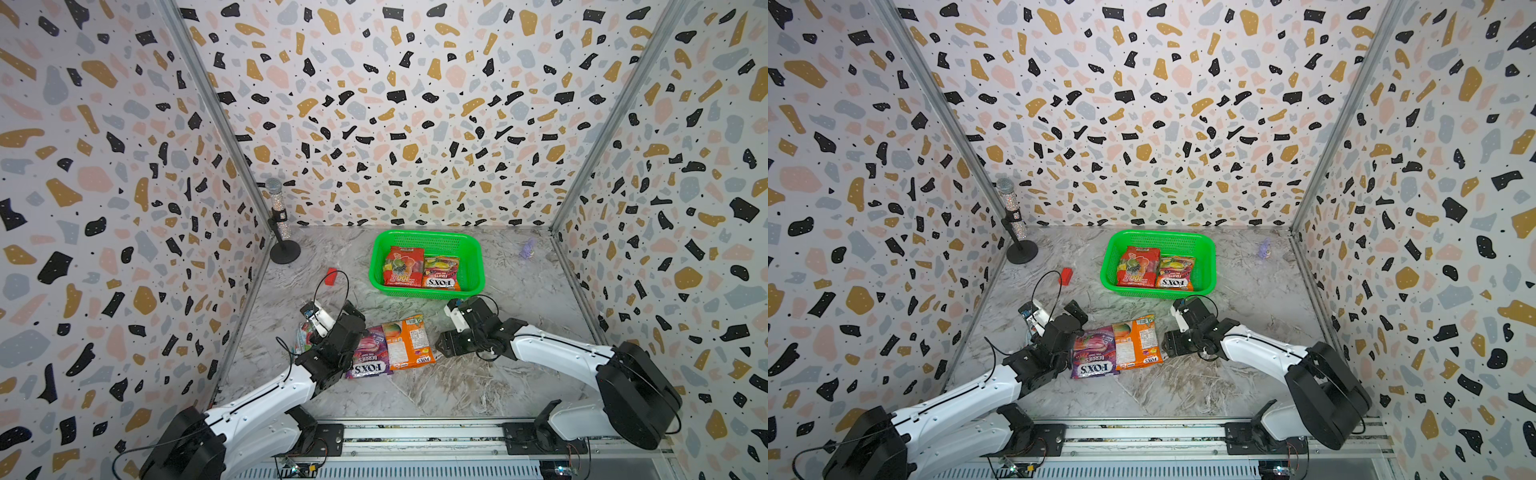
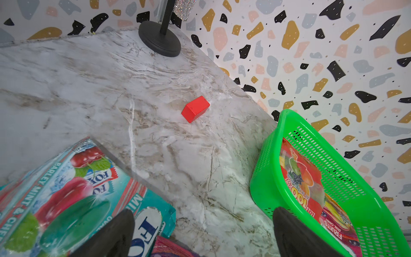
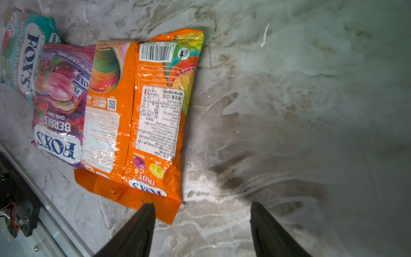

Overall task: Put the candies in the basket
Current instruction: Pick up the candy at the center of the board.

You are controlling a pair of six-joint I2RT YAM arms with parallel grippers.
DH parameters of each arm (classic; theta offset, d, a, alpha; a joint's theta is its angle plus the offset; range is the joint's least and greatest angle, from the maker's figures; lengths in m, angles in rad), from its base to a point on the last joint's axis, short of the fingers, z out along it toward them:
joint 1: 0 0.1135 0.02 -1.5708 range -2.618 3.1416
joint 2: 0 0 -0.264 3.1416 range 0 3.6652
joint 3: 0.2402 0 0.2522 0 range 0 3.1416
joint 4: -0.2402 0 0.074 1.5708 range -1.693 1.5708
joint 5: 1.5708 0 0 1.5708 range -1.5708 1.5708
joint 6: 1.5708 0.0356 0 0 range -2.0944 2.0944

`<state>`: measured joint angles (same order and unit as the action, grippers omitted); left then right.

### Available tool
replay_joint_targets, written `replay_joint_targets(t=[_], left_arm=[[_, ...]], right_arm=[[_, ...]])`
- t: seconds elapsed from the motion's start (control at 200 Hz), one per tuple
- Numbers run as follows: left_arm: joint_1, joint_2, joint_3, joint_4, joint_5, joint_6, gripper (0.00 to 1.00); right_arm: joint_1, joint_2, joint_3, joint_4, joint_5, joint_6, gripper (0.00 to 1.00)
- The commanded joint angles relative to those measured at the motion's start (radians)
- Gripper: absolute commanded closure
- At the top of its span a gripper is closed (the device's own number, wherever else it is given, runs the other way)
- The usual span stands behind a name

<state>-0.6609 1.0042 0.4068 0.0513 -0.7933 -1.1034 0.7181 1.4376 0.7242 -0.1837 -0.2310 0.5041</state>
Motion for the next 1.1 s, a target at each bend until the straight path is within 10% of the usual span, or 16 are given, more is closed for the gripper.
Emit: replay_joint_targets(t=[0.0, 0.646, 0.771, 0.926, 1.091], left_arm=[[0.007, 0.011, 0.037, -0.001, 0.002, -0.006, 0.00], [0.007, 0.047, 0.064, 0.012, 0.052, 0.039, 0.00], [0.007, 0.053, 0.067, 0.022, 0.066, 0.055, 0.00], [0.007, 0.072, 0.084, 0.051, 0.125, 0.120, 0.00], [0.007, 0.120, 0.127, 0.085, 0.243, 0.218, 0.00]], right_arm=[[0.021, 0.075, 0.090, 0.024, 0.045, 0.045, 0.31], [0.087, 0.264, 0.192, 0.062, 0.050, 0.100, 0.45], [0.088, 0.288, 0.189, 0.068, 0.059, 0.113, 0.59], [0.090, 0.268, 0.185, 0.044, 0.071, 0.107, 0.99], [0.090, 0.180, 0.181, -0.032, 0.103, 0.058, 1.00]])
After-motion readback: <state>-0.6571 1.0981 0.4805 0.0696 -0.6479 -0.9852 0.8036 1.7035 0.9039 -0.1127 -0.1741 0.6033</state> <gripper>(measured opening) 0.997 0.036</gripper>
